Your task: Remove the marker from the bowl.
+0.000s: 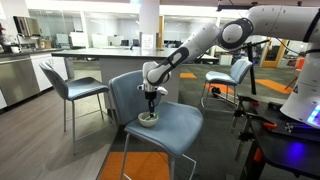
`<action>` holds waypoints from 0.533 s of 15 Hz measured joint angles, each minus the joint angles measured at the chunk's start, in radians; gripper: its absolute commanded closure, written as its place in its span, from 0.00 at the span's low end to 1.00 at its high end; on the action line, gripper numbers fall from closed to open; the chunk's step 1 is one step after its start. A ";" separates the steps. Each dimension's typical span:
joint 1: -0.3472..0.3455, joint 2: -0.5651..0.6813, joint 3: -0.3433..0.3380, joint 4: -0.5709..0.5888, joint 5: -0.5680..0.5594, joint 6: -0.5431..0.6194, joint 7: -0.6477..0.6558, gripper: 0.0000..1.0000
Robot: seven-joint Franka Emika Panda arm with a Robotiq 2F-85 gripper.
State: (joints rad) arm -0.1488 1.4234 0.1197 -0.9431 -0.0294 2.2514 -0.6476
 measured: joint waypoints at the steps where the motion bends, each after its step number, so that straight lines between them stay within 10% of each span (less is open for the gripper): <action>1: 0.000 0.000 -0.002 0.001 0.000 0.000 0.000 0.95; 8: -0.027 -0.031 -0.001 -0.004 0.002 0.000 0.000 0.95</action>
State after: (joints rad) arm -0.1760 1.3922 0.1186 -0.9475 -0.0277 2.2511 -0.6479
